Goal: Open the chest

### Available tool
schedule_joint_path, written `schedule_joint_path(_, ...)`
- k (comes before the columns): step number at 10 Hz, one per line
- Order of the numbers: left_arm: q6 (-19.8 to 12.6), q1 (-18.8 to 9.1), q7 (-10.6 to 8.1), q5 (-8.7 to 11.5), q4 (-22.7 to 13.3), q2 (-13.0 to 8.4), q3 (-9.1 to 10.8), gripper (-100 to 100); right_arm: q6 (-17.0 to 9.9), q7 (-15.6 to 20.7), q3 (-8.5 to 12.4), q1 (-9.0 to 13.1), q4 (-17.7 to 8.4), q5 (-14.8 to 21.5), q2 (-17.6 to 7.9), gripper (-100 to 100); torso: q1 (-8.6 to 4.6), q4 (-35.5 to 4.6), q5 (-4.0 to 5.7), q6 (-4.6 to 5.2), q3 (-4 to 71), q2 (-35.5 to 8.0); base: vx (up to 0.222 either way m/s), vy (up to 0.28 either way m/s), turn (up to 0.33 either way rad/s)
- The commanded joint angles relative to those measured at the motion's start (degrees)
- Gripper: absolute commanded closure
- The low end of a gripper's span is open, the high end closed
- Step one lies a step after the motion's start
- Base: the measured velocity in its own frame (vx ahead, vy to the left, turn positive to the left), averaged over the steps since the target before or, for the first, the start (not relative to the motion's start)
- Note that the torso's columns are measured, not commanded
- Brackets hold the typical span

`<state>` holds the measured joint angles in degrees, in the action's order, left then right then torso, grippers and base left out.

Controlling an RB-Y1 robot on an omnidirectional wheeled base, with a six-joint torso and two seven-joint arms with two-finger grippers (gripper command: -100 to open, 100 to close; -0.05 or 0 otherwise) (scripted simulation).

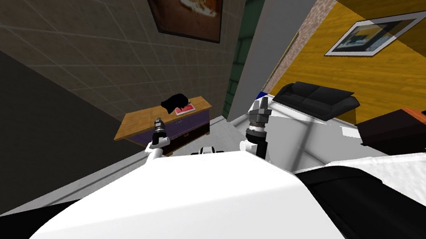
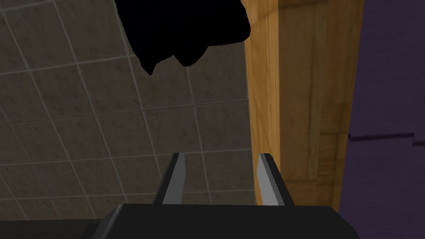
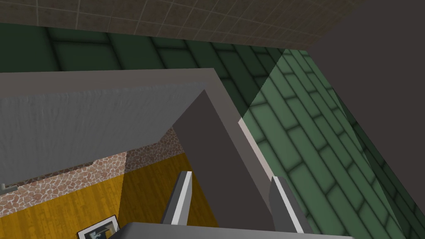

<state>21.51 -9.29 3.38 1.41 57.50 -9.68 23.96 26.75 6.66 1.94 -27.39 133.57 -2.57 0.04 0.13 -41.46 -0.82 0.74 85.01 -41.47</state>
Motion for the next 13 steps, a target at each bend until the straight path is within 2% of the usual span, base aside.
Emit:
schedule_joint_path(1,-1.9,-0.6,-0.25,0.1,-2.8,1.1,-0.28,-100,0.0,0.0,0.0,0.0,0.0,0.0,0.0,0,-0.06,0.1,-0.08,-0.06,0.0,0.0,0.026,-0.09,0.058)
schedule_joint_path(4,-1.9,-0.6,-0.25,0.1,-2.8,1.1,-0.28,-100,0.0,0.0,0.0,0.0,0.0,0.0,0.0,0,-0.01,-0.1,0.03,0.03,0.0,-0.1,-0.002,-0.024,-0.001)
schedule_joint_path(5,-2.2,-1.7,-0.32,0.2,-5.1,1.0,0.26,-100,0.0,0.0,0.0,0.0,0.0,0.0,0.0,0,-0.02,0.0,0.0,0.0,0.0,-0.1,0.018,-0.078,0.063)
schedule_joint_path(7,-2.2,-1.7,-0.32,0.2,-5.1,1.0,0.26,-100,0.0,0.0,0.0,0.0,0.0,0.0,0.0,0,-0.33,0.0,0.06,0.07,0.0,0.0,0.004,-0.074,0.036)
schedule_joint_path(8,-2.5,-2.8,-0.38,0.4,-7.2,0.8,0.76,-100,0.0,0.0,0.0,0.0,0.0,0.0,0.0,0,-0.11,0.0,0.0,0.05,0.0,0.0,0.006,-0.092,0.05)
schedule_joint_path(9,-2.5,-2.8,-0.38,0.4,-7.2,0.8,0.76,-100,0.0,0.0,0.0,0.0,0.0,0.0,0.0,0,-0.21,0.0,0.01,0.01,0.0,0.0,0.003,-0.105,0.023)
schedule_joint_path(10,-2.7,-3.8,-0.44,0.5,-9.1,0.6,1.21,-100,0.0,0.0,0.0,0.0,0.0,0.0,0.0,0,-0.15,-0.1,0.23,-0.18,0.0,-0.1,0.014,-0.143,-0.01)
schedule_joint_path(11,-2.7,-3.8,-0.44,0.5,-9.1,0.6,1.21,-100,0.0,0.0,0.0,0.0,0.0,0.0,0.0,0,-0.22,-0.5,0.64,-0.56,-0.2,-0.4,0.023,-0.109,0.02)
schedule_joint_path(13,-3.2,-5.5,-0.54,0.8,-12.3,0.1,1.98,-100,0.0,0.0,0.0,0.0,0.0,0.0,0.0,0,-0.05,-0.8,0.79,-0.75,-0.5,-0.9,0.018,-0.119,0.075)
